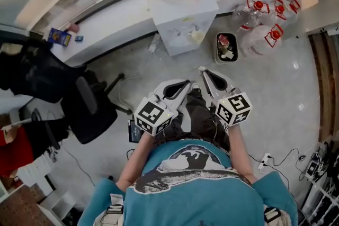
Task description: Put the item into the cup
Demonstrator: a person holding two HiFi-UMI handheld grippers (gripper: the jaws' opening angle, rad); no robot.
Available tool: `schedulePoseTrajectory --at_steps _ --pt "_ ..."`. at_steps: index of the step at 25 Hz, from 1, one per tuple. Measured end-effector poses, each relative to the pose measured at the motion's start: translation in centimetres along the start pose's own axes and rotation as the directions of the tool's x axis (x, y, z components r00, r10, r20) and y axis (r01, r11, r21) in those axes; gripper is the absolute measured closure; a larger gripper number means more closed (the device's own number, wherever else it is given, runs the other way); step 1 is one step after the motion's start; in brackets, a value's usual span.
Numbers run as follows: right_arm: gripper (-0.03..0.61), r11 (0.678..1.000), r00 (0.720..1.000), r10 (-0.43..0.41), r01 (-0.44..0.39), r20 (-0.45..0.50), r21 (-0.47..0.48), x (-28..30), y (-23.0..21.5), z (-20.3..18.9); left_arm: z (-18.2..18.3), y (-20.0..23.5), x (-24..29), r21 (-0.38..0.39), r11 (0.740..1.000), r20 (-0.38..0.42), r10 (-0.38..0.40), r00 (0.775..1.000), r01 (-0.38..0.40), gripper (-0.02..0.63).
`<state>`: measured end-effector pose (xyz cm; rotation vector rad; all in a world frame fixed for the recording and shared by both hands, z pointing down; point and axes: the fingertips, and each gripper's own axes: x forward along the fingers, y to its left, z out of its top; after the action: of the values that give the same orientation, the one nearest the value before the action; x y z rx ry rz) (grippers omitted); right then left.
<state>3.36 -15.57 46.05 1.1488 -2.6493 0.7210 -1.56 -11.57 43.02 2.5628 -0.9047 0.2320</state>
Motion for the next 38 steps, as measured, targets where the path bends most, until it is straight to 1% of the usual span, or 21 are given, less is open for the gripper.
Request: schedulePoseTrajectory --at_steps 6,11,20,25,29,32,38 --pt "0.572 0.999 0.998 0.037 -0.037 -0.055 0.0 2.2 -4.5 -0.4 0.1 2.2 3.2 -0.02 0.998 -0.029 0.052 0.998 -0.052 0.603" --pt "0.574 0.998 0.992 0.059 -0.06 -0.114 -0.004 4.3 -7.8 -1.8 -0.5 3.9 4.9 -0.051 0.994 -0.056 0.099 0.994 -0.102 0.603" --pt "0.572 0.991 0.973 0.092 -0.109 -0.212 -0.072 10.1 -12.4 -5.0 -1.2 6.4 7.8 -0.126 0.979 -0.023 0.159 0.987 -0.16 0.603" --pt "0.574 0.986 0.96 0.066 -0.104 -0.272 -0.127 13.7 -15.8 -7.7 -2.9 8.0 8.4 -0.156 0.966 -0.036 0.202 0.979 -0.205 0.603" --pt "0.572 0.986 0.951 0.037 -0.084 -0.306 -0.142 16.4 -18.6 -9.7 -5.4 9.6 8.7 -0.174 0.953 -0.065 0.24 0.969 -0.248 0.603" --pt "0.572 0.985 0.944 0.025 -0.079 -0.328 -0.153 18.0 -20.4 -10.8 -6.7 10.5 8.8 -0.196 0.945 -0.084 0.249 0.965 -0.261 0.603" --pt "0.572 0.979 0.926 0.0 -0.078 -0.379 -0.191 20.7 -23.4 -13.2 -7.9 11.3 9.4 -0.205 0.936 -0.08 0.274 0.958 -0.285 0.603"
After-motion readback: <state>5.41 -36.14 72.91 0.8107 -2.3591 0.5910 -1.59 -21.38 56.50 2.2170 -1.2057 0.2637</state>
